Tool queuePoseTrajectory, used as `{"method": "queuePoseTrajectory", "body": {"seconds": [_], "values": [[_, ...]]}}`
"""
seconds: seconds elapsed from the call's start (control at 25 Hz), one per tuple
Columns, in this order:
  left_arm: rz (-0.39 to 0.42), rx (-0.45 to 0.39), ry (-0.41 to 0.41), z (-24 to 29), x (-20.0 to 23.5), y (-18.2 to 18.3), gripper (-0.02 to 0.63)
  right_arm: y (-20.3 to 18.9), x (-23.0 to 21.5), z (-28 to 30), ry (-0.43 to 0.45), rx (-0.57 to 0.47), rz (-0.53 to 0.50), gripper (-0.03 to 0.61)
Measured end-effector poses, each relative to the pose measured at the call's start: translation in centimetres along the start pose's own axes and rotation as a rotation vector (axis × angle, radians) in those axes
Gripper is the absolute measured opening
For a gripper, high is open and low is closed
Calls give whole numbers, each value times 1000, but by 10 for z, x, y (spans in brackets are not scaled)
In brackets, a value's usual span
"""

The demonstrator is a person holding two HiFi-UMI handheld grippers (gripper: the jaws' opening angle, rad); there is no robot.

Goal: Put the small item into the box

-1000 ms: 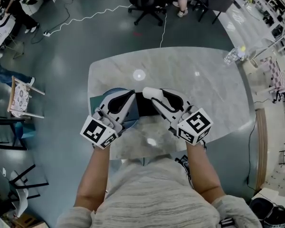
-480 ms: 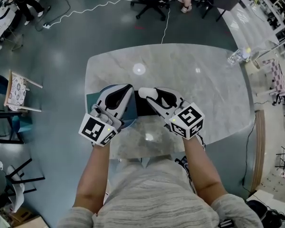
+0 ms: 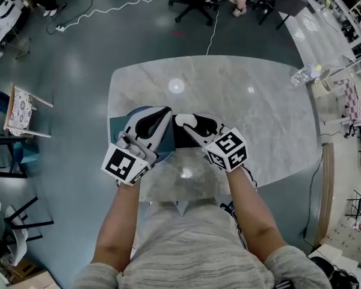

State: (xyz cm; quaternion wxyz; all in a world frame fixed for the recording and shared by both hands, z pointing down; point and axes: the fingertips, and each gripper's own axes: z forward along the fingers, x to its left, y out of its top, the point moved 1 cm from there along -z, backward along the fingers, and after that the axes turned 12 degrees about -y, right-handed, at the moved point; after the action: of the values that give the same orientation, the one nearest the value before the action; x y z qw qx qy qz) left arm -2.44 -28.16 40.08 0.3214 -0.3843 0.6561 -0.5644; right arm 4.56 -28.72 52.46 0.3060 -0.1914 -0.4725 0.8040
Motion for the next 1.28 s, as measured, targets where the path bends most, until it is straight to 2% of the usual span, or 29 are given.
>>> {"method": "queuePoseTrajectory", "body": {"seconds": [0.44,1.28], "values": [[7,6,11,-4,3,1,21,-34,-4,27,3,116,-17,167],[5,9,12,-10,6,2,21,-72,0,64,4,314,-184,167]]}}
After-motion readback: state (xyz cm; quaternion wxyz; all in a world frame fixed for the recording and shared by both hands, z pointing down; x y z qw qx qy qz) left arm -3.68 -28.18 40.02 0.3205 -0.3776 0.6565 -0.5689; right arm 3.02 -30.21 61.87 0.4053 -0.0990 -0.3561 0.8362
